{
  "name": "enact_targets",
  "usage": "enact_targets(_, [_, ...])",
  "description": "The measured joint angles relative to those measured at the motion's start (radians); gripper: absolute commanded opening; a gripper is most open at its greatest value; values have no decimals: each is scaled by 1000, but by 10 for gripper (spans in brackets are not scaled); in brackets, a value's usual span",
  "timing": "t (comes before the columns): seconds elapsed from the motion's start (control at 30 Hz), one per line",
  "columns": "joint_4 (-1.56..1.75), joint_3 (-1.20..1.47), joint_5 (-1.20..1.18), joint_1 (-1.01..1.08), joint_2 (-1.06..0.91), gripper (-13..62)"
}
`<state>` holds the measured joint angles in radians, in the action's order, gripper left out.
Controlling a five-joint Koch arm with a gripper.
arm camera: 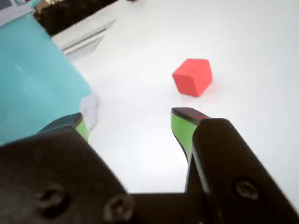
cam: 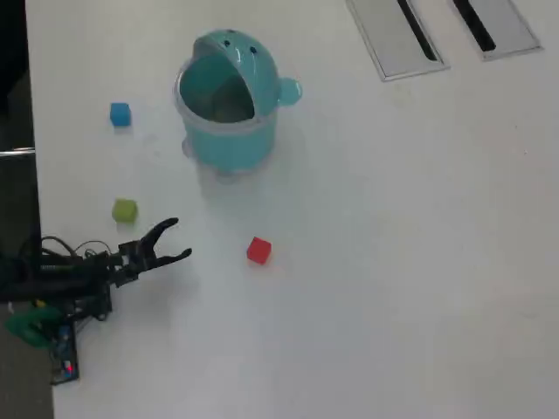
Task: Grasp RGB lego blocks and put them in the bin one by one.
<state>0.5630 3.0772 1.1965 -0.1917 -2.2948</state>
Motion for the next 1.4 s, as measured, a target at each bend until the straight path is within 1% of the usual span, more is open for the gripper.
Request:
enact_targets(0.17, [-43,-21,87,-14,0,321])
enact_targets(0.33, [-156,-120,138,-12,6,321])
enact_targets(0.43, [-163,-169,181,-5,60,321])
enact_targets(0.57, [-163,-249,238,20,198,321])
enact_targets(0.6, [-163,-295,252,35,268,321])
enact_targets(0.67, [-163,-331,255,46,314,322])
enact_targets(0.77, [-163,-428,282,72,437,322])
enact_targets(0.8, [-163,-469,299,86,518,322])
enact_targets(0.87, [-160,-479,307,92,572,322])
enact_targets(1.13, [-46,-684,345,135,934,322])
enact_targets(1.3, [-17,-749,347,156,1063,322])
enact_targets(1.4, [0,-758,353,158,1080,322])
